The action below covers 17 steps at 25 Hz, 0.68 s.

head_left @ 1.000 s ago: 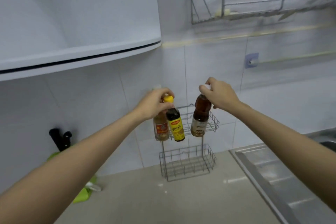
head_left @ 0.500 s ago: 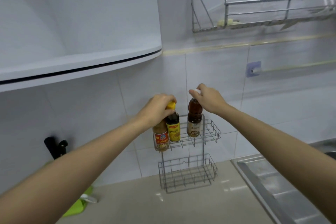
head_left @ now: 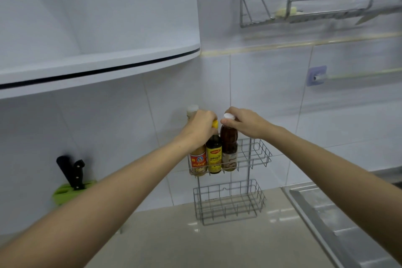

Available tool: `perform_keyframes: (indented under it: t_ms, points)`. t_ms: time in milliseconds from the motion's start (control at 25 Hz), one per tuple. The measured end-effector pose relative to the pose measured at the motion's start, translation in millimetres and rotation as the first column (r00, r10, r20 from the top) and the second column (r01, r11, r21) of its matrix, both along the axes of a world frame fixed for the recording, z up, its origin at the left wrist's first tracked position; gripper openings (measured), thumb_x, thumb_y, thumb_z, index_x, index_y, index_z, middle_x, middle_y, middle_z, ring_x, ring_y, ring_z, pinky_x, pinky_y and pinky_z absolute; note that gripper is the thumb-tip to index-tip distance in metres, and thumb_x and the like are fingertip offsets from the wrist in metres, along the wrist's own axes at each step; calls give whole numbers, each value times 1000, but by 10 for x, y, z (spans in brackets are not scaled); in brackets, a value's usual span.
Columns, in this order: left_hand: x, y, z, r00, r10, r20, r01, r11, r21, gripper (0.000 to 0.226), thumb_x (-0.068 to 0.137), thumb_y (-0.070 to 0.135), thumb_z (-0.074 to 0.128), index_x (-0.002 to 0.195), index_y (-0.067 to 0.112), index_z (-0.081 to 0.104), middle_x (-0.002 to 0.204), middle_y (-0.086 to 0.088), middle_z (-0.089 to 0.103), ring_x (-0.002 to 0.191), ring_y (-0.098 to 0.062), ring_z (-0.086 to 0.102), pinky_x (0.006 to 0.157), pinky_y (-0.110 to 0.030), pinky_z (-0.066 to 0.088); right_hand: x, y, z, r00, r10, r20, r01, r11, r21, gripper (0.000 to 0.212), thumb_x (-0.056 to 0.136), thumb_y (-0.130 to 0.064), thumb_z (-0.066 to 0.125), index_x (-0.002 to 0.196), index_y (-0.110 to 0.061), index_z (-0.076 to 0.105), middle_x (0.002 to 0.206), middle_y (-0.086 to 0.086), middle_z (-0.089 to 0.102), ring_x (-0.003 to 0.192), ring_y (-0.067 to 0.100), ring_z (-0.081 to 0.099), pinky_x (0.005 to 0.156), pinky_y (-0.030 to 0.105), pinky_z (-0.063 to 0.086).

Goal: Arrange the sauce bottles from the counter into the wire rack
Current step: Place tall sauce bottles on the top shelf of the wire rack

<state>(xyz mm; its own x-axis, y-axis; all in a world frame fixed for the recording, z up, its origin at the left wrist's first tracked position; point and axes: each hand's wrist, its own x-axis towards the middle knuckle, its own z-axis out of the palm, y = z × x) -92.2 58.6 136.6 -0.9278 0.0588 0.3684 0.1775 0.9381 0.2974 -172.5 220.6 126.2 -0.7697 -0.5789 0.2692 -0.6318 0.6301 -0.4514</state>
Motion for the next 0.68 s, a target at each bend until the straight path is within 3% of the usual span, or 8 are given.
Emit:
perform_keyframes:
  t_ms: [120,400,600,680]
  points:
    - [-14,8,13,1000,5,-2,-5,1000,3,12,87,10,62,93,1,67,88,-16,68,79,-28,64,71,-40,55,2,84,-17,996,43,83,-41,999,-34,39,90,-33,60,124,-16,50,109,14,58,99,28,57,87,38,47]
    - [-30,34,45,998,59,18,-59,998,-33,15,90,12,56,83,1,64,80,-17,65,74,-31,64,70,-43,57,81,38,-126,996,-65,53,71,990,-122,37,91,-30,60,120,-8,52,114,15,63,92,22,54,76,33,42]
    - [65,58,83,1000,26,-8,-26,998,-49,26,89,13,59,112,3,61,106,-17,67,94,-31,64,78,-40,54,138,45,-62,991,-95,97,99,994,-35,50,91,-36,59,128,-7,45,127,16,58,110,30,56,89,39,44]
    - [237,57,131,997,-35,-76,32,999,-38,28,90,16,60,116,7,60,111,-14,67,98,-28,63,77,-33,52,289,77,-22,991,-137,6,137,989,-59,58,91,-39,57,135,-7,39,132,15,54,116,30,54,93,41,45]
